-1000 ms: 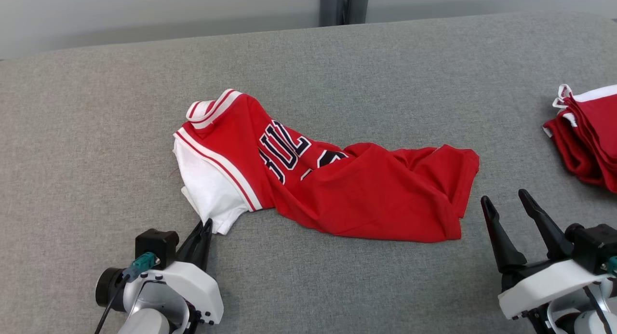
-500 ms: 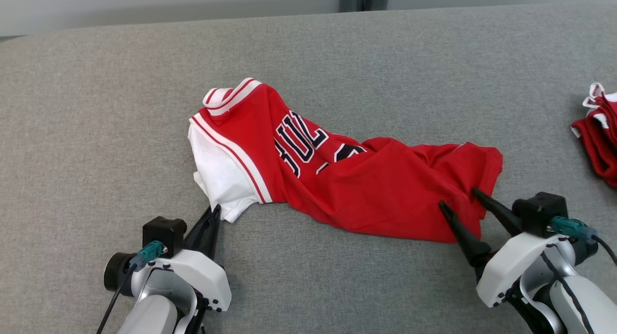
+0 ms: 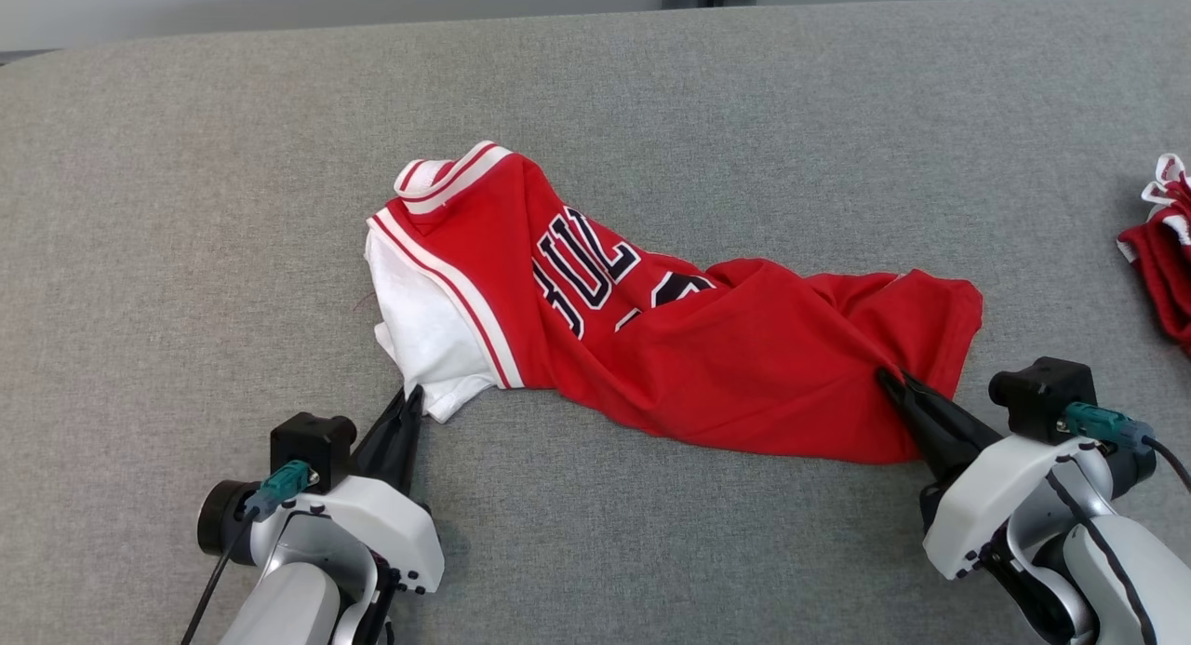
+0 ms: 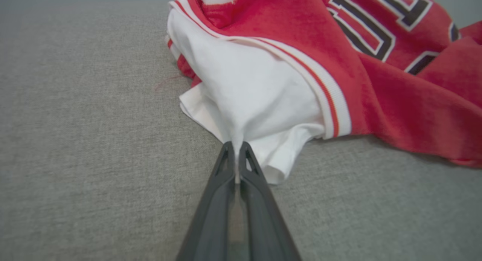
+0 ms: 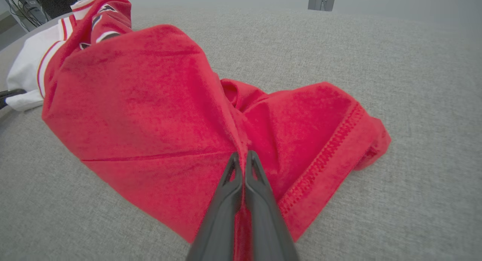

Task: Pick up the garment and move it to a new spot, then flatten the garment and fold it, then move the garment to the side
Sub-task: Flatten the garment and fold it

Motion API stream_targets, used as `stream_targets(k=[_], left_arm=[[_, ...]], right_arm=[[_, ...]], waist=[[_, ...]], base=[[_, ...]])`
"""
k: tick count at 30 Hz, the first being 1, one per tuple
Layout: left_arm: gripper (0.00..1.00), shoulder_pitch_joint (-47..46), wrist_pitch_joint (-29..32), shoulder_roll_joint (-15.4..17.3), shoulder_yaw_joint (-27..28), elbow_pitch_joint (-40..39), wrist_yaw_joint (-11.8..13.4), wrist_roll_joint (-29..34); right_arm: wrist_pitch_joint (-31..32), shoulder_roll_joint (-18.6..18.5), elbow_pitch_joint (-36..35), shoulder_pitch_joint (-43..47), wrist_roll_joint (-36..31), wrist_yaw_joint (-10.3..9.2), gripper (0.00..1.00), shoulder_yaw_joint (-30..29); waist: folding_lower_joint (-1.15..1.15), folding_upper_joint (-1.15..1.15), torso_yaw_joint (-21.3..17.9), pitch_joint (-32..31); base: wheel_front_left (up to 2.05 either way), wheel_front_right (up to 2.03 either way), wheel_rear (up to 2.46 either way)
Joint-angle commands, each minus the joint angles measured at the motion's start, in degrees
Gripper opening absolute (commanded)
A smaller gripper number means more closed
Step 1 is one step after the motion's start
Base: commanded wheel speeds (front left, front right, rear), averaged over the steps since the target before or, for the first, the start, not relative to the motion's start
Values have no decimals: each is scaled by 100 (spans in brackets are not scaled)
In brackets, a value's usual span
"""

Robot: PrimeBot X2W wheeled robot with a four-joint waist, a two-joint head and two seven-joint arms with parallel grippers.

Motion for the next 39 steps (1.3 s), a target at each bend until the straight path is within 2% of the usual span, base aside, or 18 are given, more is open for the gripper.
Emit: stream_targets(k=[1, 9, 18, 23, 27, 29, 31, 39], left_arm=[[0, -89, -38, 41, 31, 9, 19, -45], [0, -152, -258, 103, 86, -247, 119, 10], [0, -900, -331, 490, 258, -1463, 230, 290], [0, -1661, -44, 760, 355, -2056, 174, 429], [0, -2431, 273, 891, 341, -2377, 38, 487], [0, -2624, 375, 920, 329, -2404, -6, 502], [0, -3208, 602, 956, 338, -2482, -113, 506], [0, -4109, 950, 967, 309, -2269, -290, 403]], right_arm=[[-57, -30, -22, -60, 44, 1, 0, -20], [-544, -39, -354, -117, -65, 1, 0, -278], [-1010, -90, -824, -520, -457, 1, 0, -989], [-951, -70, -1063, -1054, -656, 1, 0, -1391], [-745, -155, -1283, -1619, -720, 1, 0, -1563], [-700, -187, -1352, -1776, -727, 1, 0, -1593], [-517, -239, -1474, -2207, -682, 1, 0, -1678], [-132, -277, -1458, -2774, -494, 1, 0, -1685]], waist=[[0, 0, -3, 0], [0, 0, -40, -25], [0, 0, -49, -269], [0, 0, -108, -481], [0, 0, -145, -646], [0, 0, -153, -685], [0, 0, -193, -797], [0, 0, -241, -828]], base=[[0, 0, 0], [0, 0, 0], [0, 0, 0], [0, 0, 0], [0, 0, 0], [0, 0, 0], [0, 0, 0], [0, 0, 0]])
